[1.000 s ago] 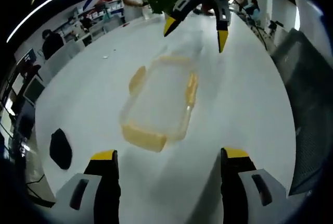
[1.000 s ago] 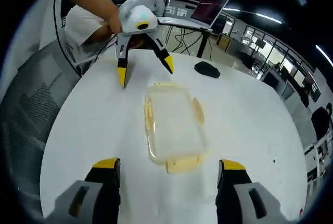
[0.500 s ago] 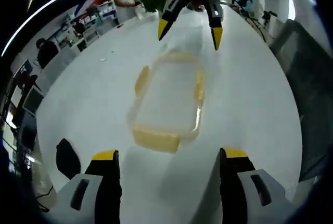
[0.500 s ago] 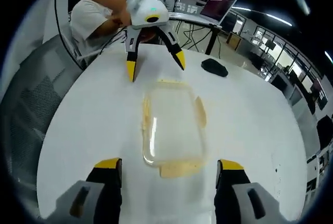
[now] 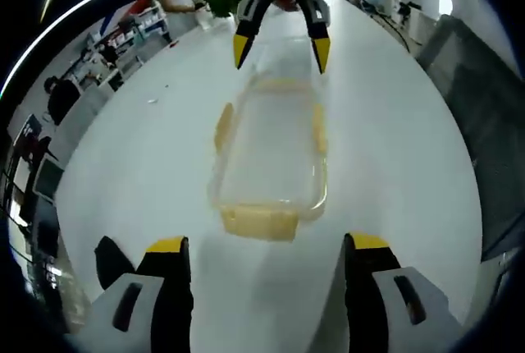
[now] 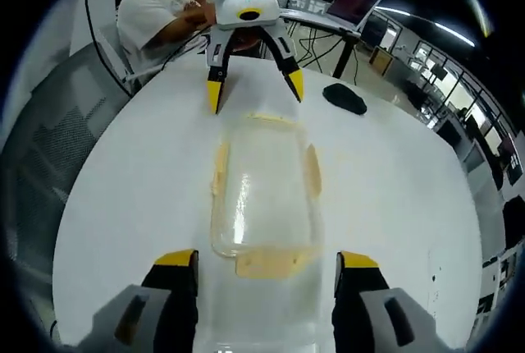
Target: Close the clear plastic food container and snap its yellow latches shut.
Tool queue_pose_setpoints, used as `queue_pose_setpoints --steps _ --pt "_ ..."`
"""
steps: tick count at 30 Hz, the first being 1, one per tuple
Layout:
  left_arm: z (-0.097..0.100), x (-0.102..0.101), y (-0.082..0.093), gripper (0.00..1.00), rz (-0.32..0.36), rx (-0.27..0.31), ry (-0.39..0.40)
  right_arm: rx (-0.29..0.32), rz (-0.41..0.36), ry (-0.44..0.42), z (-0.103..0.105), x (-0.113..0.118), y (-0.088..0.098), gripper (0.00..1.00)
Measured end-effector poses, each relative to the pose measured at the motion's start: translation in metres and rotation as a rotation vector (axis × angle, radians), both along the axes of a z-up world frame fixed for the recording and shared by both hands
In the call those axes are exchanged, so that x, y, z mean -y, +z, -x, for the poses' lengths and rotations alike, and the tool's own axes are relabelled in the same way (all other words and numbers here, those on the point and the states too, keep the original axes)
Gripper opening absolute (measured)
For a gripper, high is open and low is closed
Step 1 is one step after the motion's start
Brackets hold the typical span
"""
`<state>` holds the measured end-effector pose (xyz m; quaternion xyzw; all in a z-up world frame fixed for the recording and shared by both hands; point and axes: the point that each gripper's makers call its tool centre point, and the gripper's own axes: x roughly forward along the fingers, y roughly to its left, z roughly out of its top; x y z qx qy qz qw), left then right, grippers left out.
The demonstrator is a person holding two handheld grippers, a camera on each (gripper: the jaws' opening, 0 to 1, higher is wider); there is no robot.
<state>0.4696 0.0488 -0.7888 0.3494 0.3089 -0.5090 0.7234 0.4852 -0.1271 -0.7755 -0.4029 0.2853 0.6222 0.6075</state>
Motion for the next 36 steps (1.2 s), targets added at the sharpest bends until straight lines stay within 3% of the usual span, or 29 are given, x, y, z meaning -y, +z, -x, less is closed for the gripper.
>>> queue_pose_setpoints --steps 3,17,29,36 --pt "-0.003 0.000 -0.001 0.74 -0.005 0.002 -0.002 0.015 0.028 0.024 0.000 0.001 -0.003 0.67" --pt "-0.013 0.004 -0.002 0.69 0.003 -0.024 -0.034 -0.027 0.087 0.027 -0.002 0.000 -0.014 0.61" --pt "-0.012 0.011 -0.003 0.54 0.019 -0.052 -0.087 -0.046 0.169 0.067 0.000 0.006 -0.027 0.52" --pt "-0.013 0.012 -0.004 0.47 0.027 -0.069 -0.095 -0.068 0.172 0.059 0.000 0.005 -0.027 0.51"
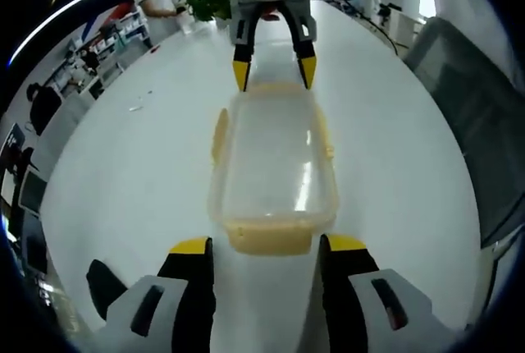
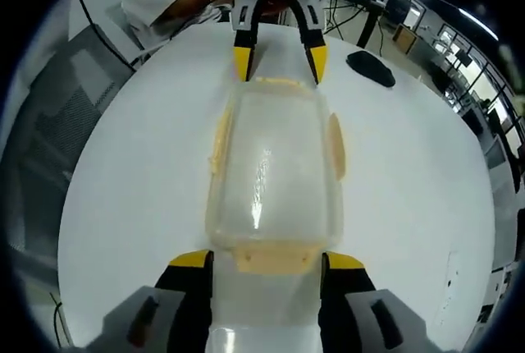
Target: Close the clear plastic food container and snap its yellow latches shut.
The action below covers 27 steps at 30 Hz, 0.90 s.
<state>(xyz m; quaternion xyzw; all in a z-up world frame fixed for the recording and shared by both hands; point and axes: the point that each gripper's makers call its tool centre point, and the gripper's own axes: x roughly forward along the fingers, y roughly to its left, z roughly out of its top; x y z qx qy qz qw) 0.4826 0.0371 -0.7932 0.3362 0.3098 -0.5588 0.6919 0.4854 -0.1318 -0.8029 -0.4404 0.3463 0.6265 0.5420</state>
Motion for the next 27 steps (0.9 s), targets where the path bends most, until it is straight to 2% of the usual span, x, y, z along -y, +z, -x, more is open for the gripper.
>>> queue_pose_setpoints --steps 2,9,17,27 --pt "0.0007 0.0009 -0.0007 0.42 0.002 -0.010 -0.005 -0.003 0.002 0.000 0.0005 0.0003 -0.0002 0.50" --pt "0.0026 0.0045 -0.0015 0.37 0.007 -0.040 -0.014 -0.024 0.006 -0.009 0.0019 -0.0004 -0.0007 0.47" --pt "0.0034 0.0048 -0.0012 0.37 0.003 -0.045 -0.018 -0.040 0.002 -0.048 -0.0022 -0.0023 -0.0009 0.41" --pt "0.0034 0.0048 -0.0022 0.37 -0.006 -0.057 -0.011 -0.036 0.001 -0.038 -0.0016 -0.0017 -0.0001 0.38"
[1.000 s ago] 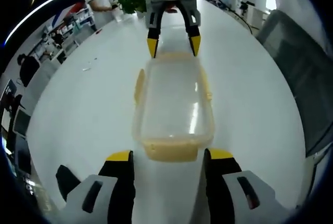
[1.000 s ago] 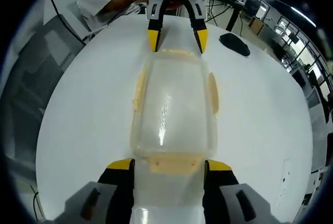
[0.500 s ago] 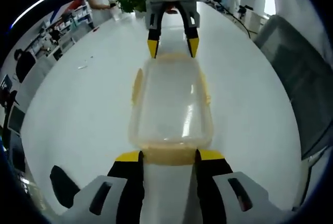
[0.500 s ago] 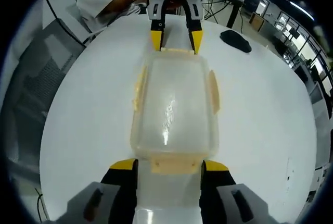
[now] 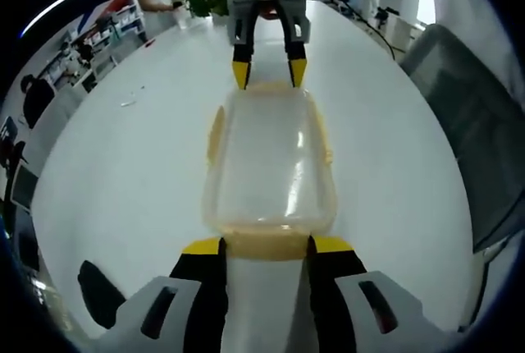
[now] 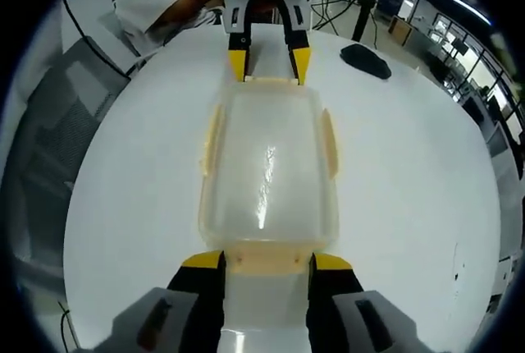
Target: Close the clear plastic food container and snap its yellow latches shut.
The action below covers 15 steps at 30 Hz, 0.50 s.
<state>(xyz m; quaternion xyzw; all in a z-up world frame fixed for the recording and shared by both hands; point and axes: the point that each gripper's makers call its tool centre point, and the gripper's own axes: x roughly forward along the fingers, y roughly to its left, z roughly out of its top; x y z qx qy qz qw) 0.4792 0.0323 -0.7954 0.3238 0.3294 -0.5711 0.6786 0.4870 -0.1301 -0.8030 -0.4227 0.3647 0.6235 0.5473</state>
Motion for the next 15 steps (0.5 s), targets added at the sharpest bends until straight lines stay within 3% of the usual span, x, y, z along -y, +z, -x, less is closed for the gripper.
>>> queue_pose_setpoints --steps 4,15 --pt "0.0002 0.0006 -0.0003 0.37 -0.004 -0.008 -0.009 0.007 0.037 -0.013 0.0022 -0.0005 -0.0007 0.38" --pt "0.0002 0.0027 -0.0025 0.38 -0.049 -0.056 -0.013 0.004 0.048 -0.002 0.0017 0.0013 -0.0015 0.38"
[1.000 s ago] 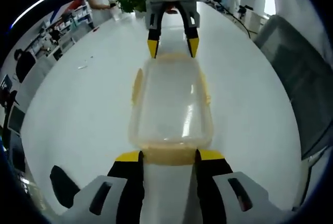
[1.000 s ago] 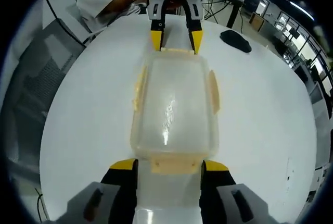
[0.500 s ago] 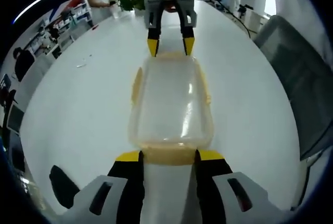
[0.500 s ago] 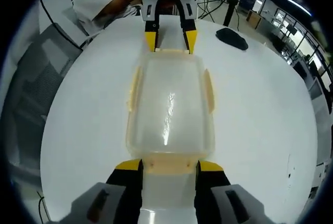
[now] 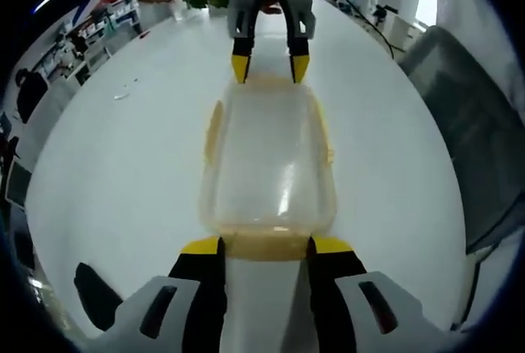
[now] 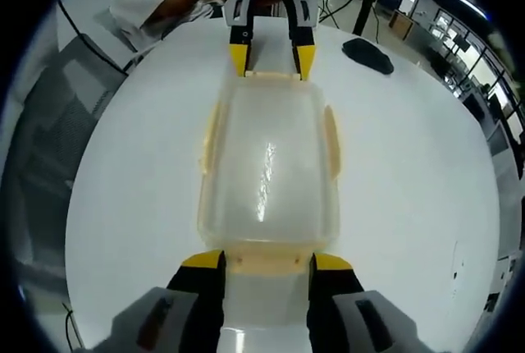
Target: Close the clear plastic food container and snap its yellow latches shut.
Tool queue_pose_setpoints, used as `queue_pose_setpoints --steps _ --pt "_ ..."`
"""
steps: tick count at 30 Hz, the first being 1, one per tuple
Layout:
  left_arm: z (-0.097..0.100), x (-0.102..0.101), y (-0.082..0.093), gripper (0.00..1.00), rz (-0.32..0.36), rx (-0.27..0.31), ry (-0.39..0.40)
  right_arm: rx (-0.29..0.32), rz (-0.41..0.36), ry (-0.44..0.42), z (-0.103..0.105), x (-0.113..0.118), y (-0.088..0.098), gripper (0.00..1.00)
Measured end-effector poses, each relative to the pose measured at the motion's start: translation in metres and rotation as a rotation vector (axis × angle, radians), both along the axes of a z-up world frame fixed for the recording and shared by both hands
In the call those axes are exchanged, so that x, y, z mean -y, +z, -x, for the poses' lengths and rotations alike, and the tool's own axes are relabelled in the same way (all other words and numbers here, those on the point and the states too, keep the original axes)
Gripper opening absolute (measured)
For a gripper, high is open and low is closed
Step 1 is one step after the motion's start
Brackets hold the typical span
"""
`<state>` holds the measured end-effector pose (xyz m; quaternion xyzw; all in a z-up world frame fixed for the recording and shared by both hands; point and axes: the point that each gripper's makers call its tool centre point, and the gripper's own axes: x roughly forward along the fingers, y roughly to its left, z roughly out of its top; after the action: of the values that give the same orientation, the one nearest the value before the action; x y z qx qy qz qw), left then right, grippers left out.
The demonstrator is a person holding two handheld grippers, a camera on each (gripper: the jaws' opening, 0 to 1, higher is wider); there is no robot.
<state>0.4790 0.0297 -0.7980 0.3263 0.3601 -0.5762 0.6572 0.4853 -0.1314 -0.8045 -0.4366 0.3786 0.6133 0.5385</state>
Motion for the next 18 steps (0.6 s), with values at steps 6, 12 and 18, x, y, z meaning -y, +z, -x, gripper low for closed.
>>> queue_pose_setpoints --steps 6,12,18 --pt "0.0011 0.0025 -0.0010 0.39 -0.052 -0.003 -0.040 -0.002 0.015 0.005 -0.0003 0.0004 -0.0002 0.38" --pt "0.0006 0.0002 -0.0013 0.38 -0.061 -0.005 -0.034 -0.002 0.018 -0.002 -0.0007 0.0002 -0.0004 0.38" --pt "0.0016 0.0012 -0.0012 0.38 -0.086 0.001 -0.025 -0.001 0.032 -0.007 -0.0012 0.0001 -0.0005 0.36"
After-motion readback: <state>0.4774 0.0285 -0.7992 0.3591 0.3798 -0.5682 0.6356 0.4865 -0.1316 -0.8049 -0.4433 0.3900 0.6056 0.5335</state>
